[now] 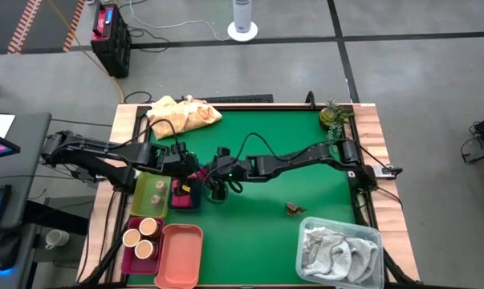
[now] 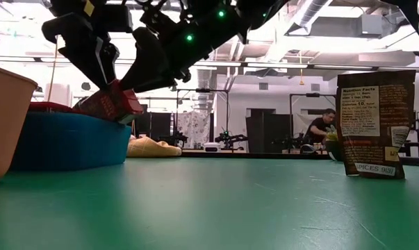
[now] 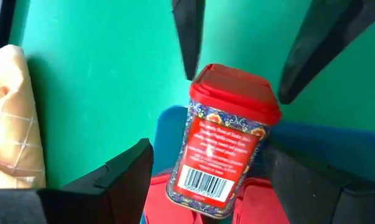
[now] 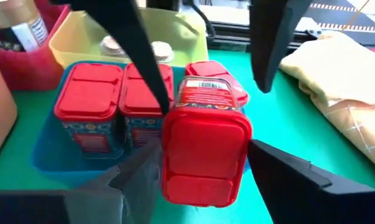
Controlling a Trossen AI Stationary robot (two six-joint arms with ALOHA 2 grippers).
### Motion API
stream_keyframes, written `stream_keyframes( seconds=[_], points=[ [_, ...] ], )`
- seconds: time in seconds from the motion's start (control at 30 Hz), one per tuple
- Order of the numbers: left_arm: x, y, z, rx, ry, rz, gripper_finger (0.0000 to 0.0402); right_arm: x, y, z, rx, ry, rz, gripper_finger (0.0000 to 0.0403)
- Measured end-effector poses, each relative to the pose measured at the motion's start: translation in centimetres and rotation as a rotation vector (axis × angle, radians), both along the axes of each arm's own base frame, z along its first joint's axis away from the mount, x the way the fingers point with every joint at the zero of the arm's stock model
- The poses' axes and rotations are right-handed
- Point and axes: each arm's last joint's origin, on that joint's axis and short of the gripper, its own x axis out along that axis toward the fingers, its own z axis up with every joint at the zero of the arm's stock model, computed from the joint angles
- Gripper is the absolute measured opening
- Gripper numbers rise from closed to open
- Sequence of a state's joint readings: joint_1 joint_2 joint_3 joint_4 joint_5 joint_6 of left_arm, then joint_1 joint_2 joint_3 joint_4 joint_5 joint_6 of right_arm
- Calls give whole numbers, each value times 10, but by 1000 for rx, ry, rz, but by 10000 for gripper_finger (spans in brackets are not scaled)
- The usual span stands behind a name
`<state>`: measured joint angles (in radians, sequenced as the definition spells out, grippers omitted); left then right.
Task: Sort spices by type
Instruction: Put the red seasoning can into the blue bin
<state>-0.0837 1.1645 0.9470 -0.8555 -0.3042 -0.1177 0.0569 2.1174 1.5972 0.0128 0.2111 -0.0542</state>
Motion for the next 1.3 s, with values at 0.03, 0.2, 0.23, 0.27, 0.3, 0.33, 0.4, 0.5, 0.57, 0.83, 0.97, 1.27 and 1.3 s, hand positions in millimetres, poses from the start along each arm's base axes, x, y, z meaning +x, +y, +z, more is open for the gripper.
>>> stream_keyframes(
  seconds=[0.03, 0.2, 0.23, 0.27, 0.3, 0.33, 0.4, 0.5, 0.57, 0.83, 0.97, 1.27, 1.3],
  points=[
    [0, 0, 0, -2, -1, 3, 290, 0, 0, -1, -2, -4, 1, 276],
    [0, 0, 0, -10, -1, 6, 290, -1, 1, -4, -28, 4, 21, 287],
    [0, 0, 0, -12, -1, 5, 290, -1, 1, -4, -32, 3, 24, 294],
    [0, 0, 0, -13, -2, 4, 290, -1, 2, -4, -42, 1, 30, 302],
    [0, 0, 0, -14, -2, 3, 290, -1, 2, -4, -51, 1, 36, 312],
    [0, 0, 0, -14, -1, 2, 290, -1, 2, -4, -56, 2, 38, 323],
    [0, 0, 0, -14, -1, 1, 290, -1, 2, -4, -56, 2, 38, 346],
    [0, 0, 0, -13, -1, 1, 290, -1, 2, -3, -46, -2, 34, 375],
    [0, 0, 0, -13, -2, 2, 290, -1, 1, -3, -45, -7, 30, 384],
    [0, 0, -1, -14, 2, 5, 290, 8, -7, -29, 20, 13, 50, 366],
    [0, 0, -1, -14, 2, 5, 290, 8, -12, -31, 30, 22, 35, 348],
    [0, 0, -1, -14, 4, 4, 290, 6, -18, -33, 34, 52, 32, 283],
    [0, 0, -1, -14, 5, 5, 290, 6, -18, -34, 28, 64, 35, 274]
  ],
)
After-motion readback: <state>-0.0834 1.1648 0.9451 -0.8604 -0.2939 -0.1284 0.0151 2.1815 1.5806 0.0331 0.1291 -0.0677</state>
